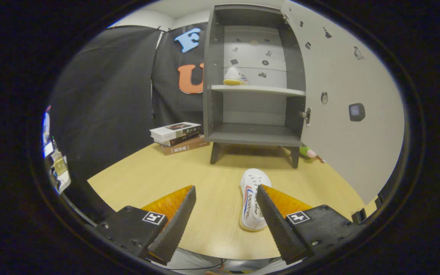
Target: Open the shoe cabinet door, grab the shoes and put them into the shoe cabinet, then close the shoe cabinet door.
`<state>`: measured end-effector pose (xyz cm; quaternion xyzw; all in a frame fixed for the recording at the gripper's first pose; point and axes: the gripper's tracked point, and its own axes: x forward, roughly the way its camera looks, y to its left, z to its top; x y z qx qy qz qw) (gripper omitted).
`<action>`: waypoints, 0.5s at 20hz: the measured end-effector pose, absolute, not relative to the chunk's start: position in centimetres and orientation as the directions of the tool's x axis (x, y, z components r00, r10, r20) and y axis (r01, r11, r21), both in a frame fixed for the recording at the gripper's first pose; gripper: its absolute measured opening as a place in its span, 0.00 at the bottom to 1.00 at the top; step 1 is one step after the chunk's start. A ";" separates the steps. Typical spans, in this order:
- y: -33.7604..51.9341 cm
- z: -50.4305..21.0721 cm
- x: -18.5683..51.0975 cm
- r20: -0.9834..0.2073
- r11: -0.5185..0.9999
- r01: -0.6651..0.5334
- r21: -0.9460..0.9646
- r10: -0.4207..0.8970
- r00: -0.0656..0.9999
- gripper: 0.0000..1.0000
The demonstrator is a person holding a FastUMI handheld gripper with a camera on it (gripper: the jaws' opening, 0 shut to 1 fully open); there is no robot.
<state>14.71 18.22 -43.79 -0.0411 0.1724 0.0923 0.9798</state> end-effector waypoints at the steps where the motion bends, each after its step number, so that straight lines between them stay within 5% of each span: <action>1: 17.8 -44.8 15.7 -0.360 0.984 -0.171 -0.046 0.144 0.922 1.00; 6: 15.6 -47.8 20.1 -0.424 0.999 -0.048 0.022 0.053 0.904 0.99; 10: 15.3 -50.9 22.6 -0.522 0.996 0.011 0.090 0.038 0.852 0.77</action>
